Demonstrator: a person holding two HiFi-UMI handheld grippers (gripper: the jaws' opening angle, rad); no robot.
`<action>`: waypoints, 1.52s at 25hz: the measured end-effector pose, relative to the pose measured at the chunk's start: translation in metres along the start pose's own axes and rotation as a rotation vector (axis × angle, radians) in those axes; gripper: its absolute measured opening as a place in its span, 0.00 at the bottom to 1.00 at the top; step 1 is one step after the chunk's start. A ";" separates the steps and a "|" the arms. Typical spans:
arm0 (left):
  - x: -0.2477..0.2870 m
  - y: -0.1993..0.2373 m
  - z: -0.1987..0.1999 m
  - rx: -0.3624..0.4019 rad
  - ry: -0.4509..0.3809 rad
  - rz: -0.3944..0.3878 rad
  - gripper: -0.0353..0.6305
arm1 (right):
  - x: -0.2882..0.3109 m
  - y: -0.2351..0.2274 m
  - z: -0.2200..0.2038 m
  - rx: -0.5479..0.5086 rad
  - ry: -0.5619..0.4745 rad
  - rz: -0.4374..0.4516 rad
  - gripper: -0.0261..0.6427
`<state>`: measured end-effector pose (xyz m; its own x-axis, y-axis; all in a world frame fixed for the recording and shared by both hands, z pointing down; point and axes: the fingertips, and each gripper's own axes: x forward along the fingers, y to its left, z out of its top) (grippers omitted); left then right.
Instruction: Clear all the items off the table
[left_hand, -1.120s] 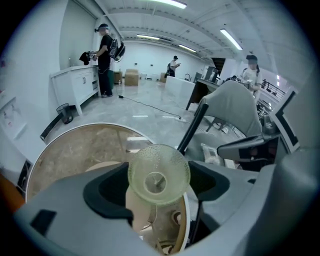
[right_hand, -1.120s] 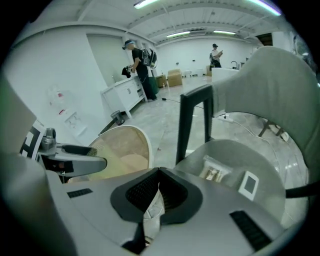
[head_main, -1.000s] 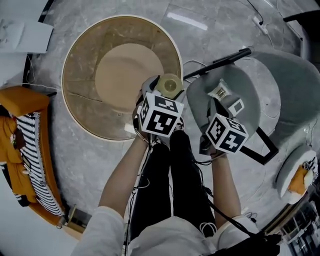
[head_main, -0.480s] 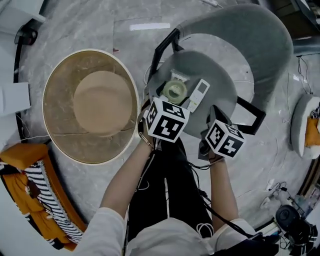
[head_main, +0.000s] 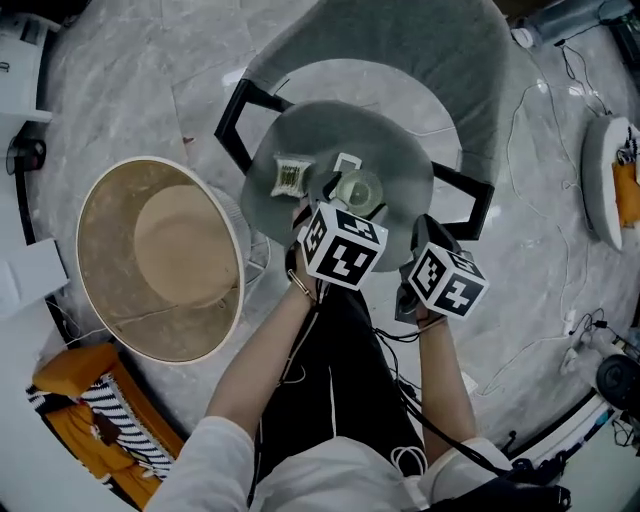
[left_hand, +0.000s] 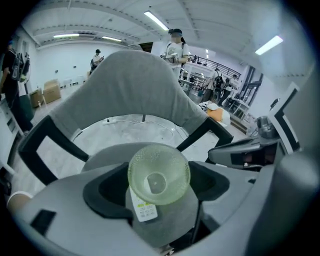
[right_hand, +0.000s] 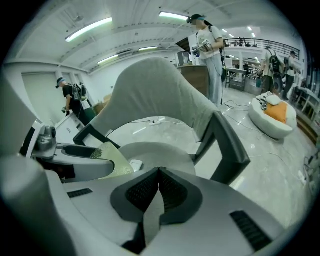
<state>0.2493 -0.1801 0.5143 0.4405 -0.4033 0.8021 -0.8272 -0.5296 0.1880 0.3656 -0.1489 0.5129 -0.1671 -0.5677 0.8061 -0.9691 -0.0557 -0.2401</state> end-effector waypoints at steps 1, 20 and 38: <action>0.006 -0.006 0.003 0.012 0.009 -0.010 0.62 | 0.000 -0.007 0.000 0.013 -0.001 -0.005 0.08; 0.089 -0.053 -0.014 0.089 0.128 -0.049 0.62 | 0.018 -0.057 -0.024 0.093 0.041 -0.027 0.08; 0.066 -0.053 -0.011 -0.047 0.089 -0.124 0.62 | 0.013 -0.041 -0.006 0.045 0.047 -0.009 0.07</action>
<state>0.3185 -0.1705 0.5639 0.5092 -0.2685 0.8177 -0.7849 -0.5346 0.3132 0.4023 -0.1487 0.5370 -0.1683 -0.5275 0.8327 -0.9616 -0.0979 -0.2564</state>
